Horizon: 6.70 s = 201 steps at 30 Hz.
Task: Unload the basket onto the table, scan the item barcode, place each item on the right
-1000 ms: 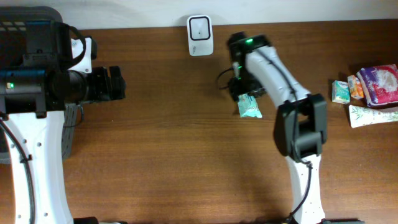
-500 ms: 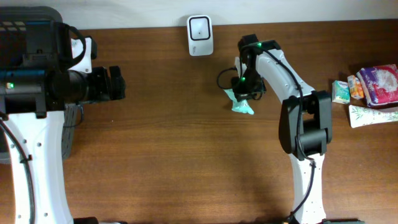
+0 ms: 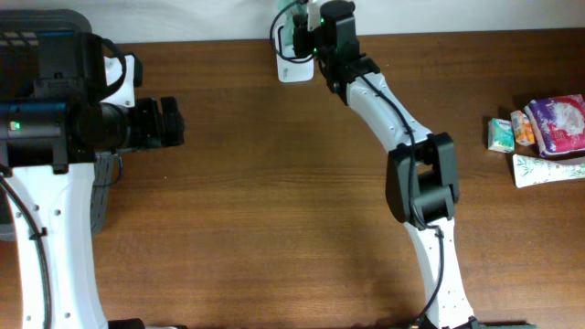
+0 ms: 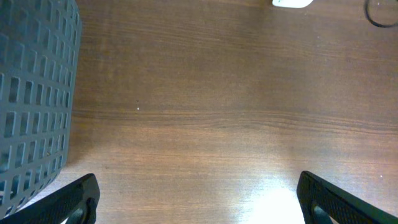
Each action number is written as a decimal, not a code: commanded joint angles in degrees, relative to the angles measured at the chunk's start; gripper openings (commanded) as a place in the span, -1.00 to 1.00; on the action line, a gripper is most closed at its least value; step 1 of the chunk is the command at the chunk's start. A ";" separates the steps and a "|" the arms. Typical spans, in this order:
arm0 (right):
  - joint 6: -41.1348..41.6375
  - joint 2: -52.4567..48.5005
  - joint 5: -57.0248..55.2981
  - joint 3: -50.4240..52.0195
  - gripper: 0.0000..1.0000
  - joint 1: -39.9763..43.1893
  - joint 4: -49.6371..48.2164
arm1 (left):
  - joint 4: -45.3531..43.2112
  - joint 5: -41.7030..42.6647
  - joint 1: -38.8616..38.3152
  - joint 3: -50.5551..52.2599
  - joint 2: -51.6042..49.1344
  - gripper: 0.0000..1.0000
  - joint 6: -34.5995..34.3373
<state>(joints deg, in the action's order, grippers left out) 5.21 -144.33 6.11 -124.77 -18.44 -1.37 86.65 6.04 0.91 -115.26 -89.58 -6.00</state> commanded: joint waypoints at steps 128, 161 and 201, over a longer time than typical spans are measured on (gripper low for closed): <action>-10.32 144.15 -3.48 124.45 0.97 16.85 5.84 | -0.04 0.61 0.00 -0.11 0.20 0.99 0.70; -8.17 144.15 -7.69 124.45 0.98 16.92 6.05 | -0.04 0.61 0.00 -0.11 0.20 0.98 0.70; -8.17 144.12 -7.67 124.45 0.97 16.92 6.03 | -74.07 5.09 -3.17 109.07 81.33 0.98 6.47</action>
<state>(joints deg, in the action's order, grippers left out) -2.98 -0.58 -1.43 -0.84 -1.52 4.47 19.35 10.61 -3.11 -11.03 -12.40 0.43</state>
